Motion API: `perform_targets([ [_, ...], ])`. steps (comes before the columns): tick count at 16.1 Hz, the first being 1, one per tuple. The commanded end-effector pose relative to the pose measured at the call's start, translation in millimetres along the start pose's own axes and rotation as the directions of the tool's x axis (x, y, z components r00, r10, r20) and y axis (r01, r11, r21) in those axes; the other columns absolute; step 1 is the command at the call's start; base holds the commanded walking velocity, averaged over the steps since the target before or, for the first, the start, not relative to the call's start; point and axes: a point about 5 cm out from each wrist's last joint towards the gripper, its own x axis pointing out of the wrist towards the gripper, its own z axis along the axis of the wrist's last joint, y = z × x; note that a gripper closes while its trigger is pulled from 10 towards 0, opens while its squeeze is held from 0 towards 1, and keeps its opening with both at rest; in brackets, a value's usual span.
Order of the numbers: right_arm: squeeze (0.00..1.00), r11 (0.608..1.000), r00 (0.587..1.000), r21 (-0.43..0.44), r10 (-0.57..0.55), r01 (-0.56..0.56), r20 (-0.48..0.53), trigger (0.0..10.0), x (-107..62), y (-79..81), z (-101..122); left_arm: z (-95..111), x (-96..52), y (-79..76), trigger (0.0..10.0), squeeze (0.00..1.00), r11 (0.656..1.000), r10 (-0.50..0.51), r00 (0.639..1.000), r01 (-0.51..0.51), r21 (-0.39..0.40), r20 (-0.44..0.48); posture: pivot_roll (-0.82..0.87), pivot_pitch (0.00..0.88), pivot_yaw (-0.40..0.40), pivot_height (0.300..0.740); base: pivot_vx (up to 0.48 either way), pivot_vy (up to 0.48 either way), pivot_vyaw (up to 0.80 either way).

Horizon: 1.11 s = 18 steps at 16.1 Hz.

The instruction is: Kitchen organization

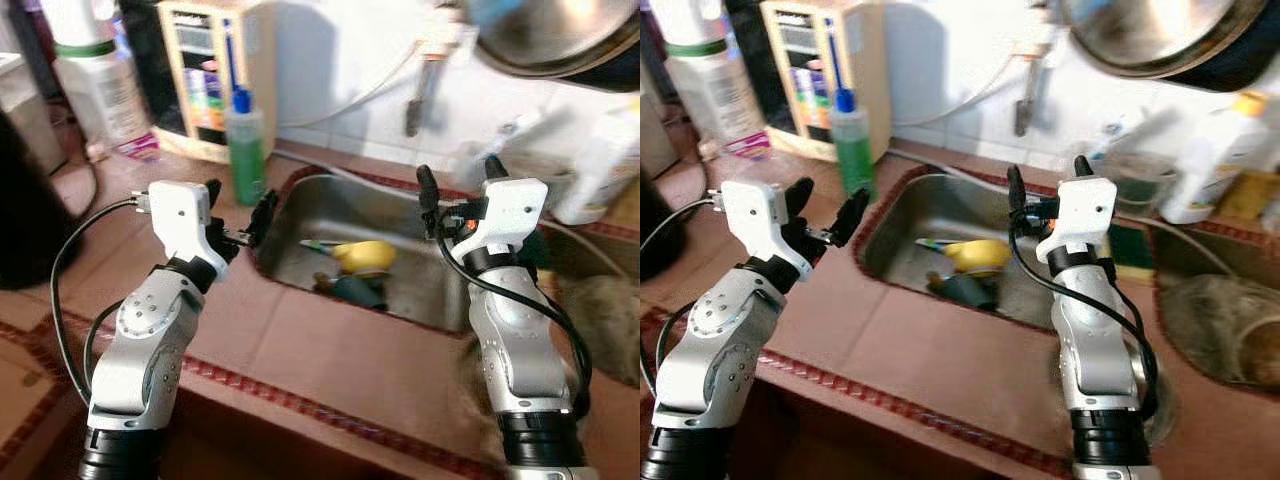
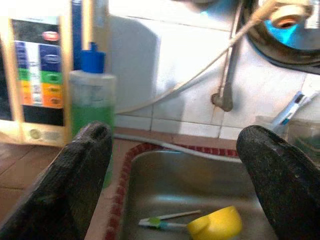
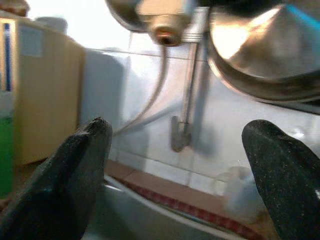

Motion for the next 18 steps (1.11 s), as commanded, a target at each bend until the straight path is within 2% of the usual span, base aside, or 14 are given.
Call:
perform_targets([
  [1,0.0,1.0,1.0,-0.009,-0.017,0.017,-0.009,10.0,2.8,-5.7,0.5,0.7,3.3,-4.2,10.0,0.0,1.0,-0.018,1.0,0.018,-0.001,0.007,-0.13,0.0,-0.022,0.74,0.0,-0.356,0.0],
  [4,0.0,1.0,1.0,-0.018,-0.02,0.02,-0.016,10.0,5.1,-8.0,0.9,0.2,4.1,-5.4,10.0,0.0,1.0,-0.024,1.0,0.024,-0.004,0.01,-0.14,0.0,-0.025,0.74,0.0,-0.356,-0.66],
  [5,0.0,1.0,1.0,-0.015,-0.006,0.006,0.013,10.0,4.8,-7.0,4.1,0.1,4.5,-5.6,10.0,0.0,1.0,-0.026,1.0,0.026,-0.005,0.011,-0.14,0.0,-0.025,0.74,0.0,-0.356,0.0],
  [9,0.0,1.0,1.0,-0.018,-0.004,0.005,0.013,10.0,4.5,-6.3,4.5,0.3,5.2,-7.0,10.0,0.0,0.999,-0.034,0.999,0.034,-0.003,0.013,-0.14,0.0,-0.027,0.74,0.0,-0.355,0.0],
  [11,0.0,0.995,1.0,-0.095,0.003,-0.002,0.007,10.0,5.2,-6.9,4.7,-0.2,5.0,-7.2,10.0,0.0,0.999,-0.036,0.999,0.036,-0.003,0.012,-0.14,0.0,-0.028,0.74,0.0,-0.354,0.4],
  [14,0.0,0.998,1.0,-0.069,0.004,-0.003,0.016,10.0,6.4,-7.1,5.3,-0.2,5.5,-8.4,10.0,0.0,0.999,-0.038,0.999,0.038,-0.005,0.014,-0.14,0.0,-0.032,0.74,0.0,-0.356,0.8],
  [18,0.0,1.0,1.0,-0.009,-0.016,0.016,-0.011,10.0,7.4,-9.0,2.7,-0.5,5.3,-8.8,10.0,0.0,0.999,-0.035,0.999,0.035,-0.007,0.016,-0.14,0.0,-0.036,0.74,0.0,-0.346,-0.18],
])
